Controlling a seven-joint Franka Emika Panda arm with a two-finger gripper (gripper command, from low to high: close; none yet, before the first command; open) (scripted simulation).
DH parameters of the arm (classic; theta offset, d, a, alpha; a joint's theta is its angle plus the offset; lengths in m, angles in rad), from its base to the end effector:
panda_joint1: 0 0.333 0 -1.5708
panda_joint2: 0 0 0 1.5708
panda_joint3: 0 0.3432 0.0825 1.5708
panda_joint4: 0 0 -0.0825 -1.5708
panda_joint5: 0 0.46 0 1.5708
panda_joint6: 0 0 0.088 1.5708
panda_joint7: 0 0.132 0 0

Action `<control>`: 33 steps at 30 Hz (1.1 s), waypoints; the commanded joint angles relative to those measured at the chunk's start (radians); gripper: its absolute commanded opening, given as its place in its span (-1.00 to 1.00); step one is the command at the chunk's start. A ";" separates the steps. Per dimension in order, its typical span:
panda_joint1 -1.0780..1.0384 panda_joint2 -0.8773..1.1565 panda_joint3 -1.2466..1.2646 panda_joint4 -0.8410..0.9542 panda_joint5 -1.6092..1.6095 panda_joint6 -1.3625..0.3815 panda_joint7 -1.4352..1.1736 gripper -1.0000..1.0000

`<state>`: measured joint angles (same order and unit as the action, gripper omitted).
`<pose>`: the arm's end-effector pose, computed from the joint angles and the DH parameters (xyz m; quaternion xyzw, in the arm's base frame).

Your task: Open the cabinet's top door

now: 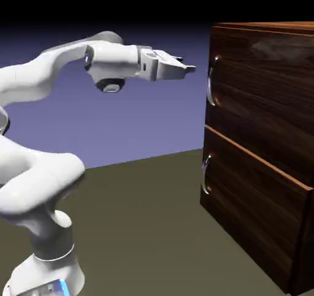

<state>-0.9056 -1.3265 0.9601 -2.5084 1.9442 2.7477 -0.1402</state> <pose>0.4253 0.1008 0.6094 -0.6568 0.3275 -0.6254 0.2650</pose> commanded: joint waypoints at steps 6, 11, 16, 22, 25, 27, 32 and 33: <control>-0.123 -0.102 0.129 0.040 0.261 -0.039 -0.118 0.00; -0.208 -0.172 0.218 0.068 0.441 -0.066 -0.200 0.00; -0.357 -0.158 0.253 0.191 0.494 -0.090 -0.208 0.00; -0.286 -0.173 0.211 0.091 0.521 -0.183 -0.264 -1.00; -0.204 -0.184 0.159 -0.018 0.524 -0.277 -0.314 -1.00; -0.150 -0.191 0.118 -0.090 0.516 -0.342 -0.346 -1.00; -0.021 -0.212 -0.020 -0.272 0.448 -0.519 -0.418 -1.00; 0.002 -0.217 -0.057 -0.307 0.424 -0.558 -0.432 -1.00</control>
<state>-0.9041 -1.5436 0.9035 -2.8153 2.3691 2.1883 -0.5724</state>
